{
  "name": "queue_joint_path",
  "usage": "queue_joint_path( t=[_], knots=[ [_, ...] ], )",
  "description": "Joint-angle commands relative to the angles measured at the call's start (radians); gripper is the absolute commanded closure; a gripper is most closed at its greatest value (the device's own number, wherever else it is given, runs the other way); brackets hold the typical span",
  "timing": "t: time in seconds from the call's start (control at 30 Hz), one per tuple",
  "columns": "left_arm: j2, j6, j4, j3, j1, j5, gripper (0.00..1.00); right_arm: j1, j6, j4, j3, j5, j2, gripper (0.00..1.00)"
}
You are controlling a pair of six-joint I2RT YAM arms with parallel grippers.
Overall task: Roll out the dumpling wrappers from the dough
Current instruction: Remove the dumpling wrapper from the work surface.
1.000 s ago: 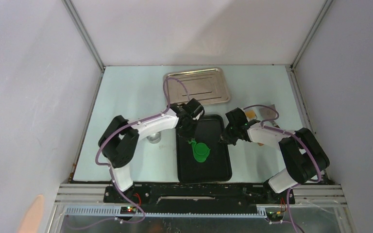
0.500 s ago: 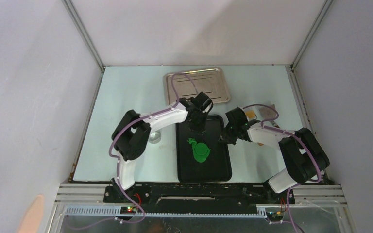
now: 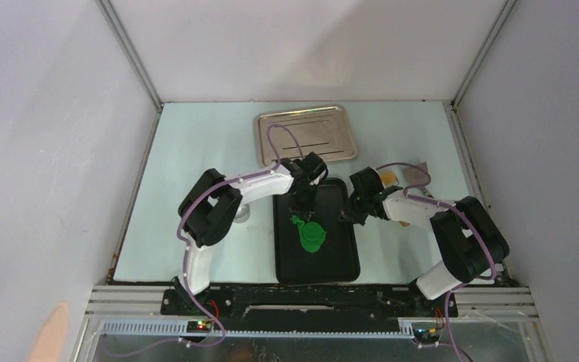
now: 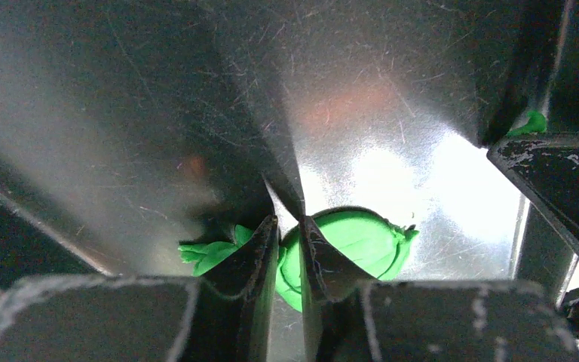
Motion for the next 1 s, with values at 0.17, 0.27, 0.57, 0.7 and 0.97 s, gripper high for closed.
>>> queue_joint_path(
  t=[0.17, 0.27, 0.57, 0.7, 0.97],
  knots=[
    [-0.123, 0.022, -0.067, -0.109, 0.008, -0.032, 0.81, 0.000, 0.013, 0.021, 0.009, 0.015, 0.010, 1.00],
    [-0.163, 0.024, -0.070, -0.142, 0.009, -0.017, 0.81, -0.001, 0.016, 0.024, 0.009, 0.014, 0.013, 1.00],
    [-0.232, 0.037, -0.063, -0.222, 0.007, 0.044, 0.81, -0.005, 0.019, 0.016, 0.009, 0.019, 0.015, 1.00],
    [-0.248, 0.051, -0.064, -0.247, 0.000, 0.131, 0.82, -0.007, 0.023, 0.020, 0.009, 0.018, 0.016, 1.00],
    [-0.342, 0.040, -0.082, -0.295, -0.060, 0.233, 0.82, -0.009, 0.021, 0.029, 0.009, 0.009, 0.008, 1.00]
  ],
)
